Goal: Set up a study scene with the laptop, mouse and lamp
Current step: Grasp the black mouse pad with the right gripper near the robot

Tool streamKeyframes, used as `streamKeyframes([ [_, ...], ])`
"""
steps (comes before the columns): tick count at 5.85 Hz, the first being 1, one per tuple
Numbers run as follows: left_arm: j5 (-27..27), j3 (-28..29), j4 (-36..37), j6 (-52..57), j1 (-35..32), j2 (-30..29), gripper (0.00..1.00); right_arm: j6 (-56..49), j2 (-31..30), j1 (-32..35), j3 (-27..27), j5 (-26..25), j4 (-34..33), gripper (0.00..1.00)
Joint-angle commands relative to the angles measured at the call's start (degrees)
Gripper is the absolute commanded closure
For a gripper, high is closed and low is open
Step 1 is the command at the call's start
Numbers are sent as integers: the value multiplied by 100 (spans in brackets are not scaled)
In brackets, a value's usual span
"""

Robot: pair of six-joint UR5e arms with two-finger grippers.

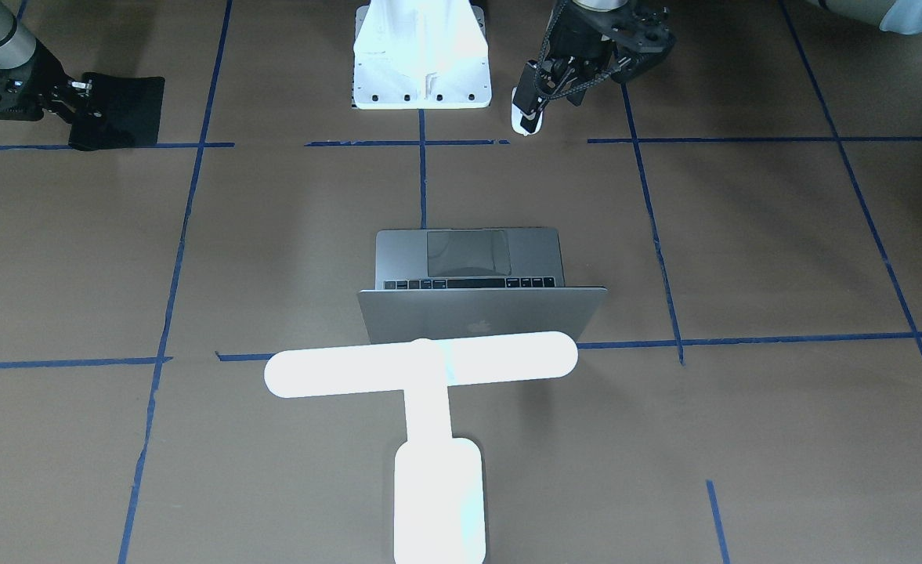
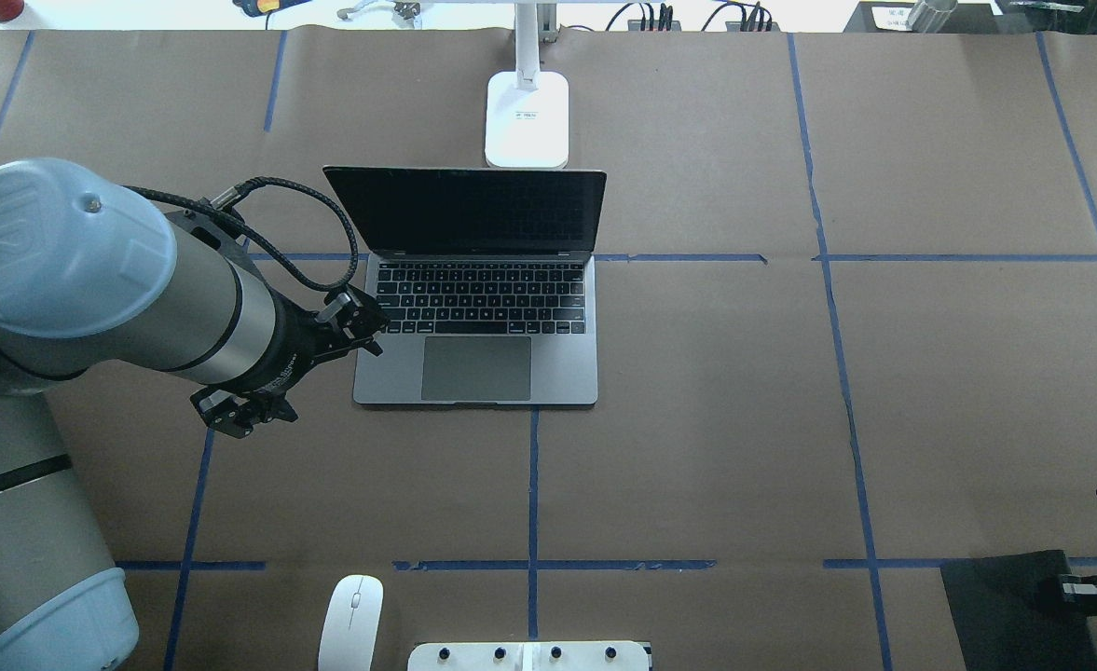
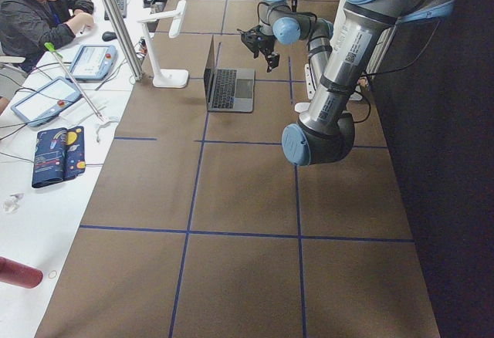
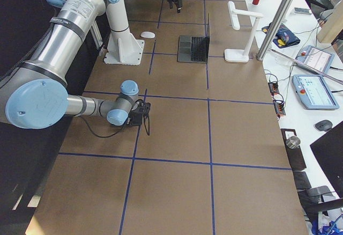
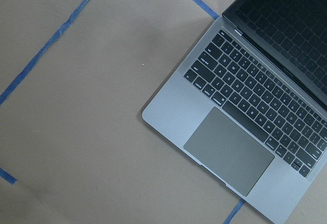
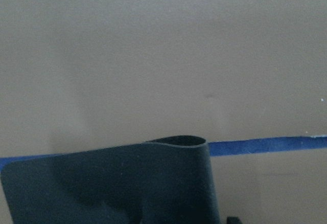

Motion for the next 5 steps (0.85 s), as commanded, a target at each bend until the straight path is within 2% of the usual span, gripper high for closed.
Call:
streamKeyframes([
  [1, 0, 10, 9, 2, 1, 3, 0, 2, -57, 14, 24, 1, 40, 76],
  [2, 0, 19, -9, -7, 1, 3, 0, 28, -58, 14, 33, -7, 41, 93],
  [3, 0, 19, 0, -7, 10, 3, 0, 28, -58, 23, 77, -7, 49, 100],
  [5, 0, 19, 9, -7, 19, -6, 0, 98, 56, 14, 374, -216, 49, 100],
])
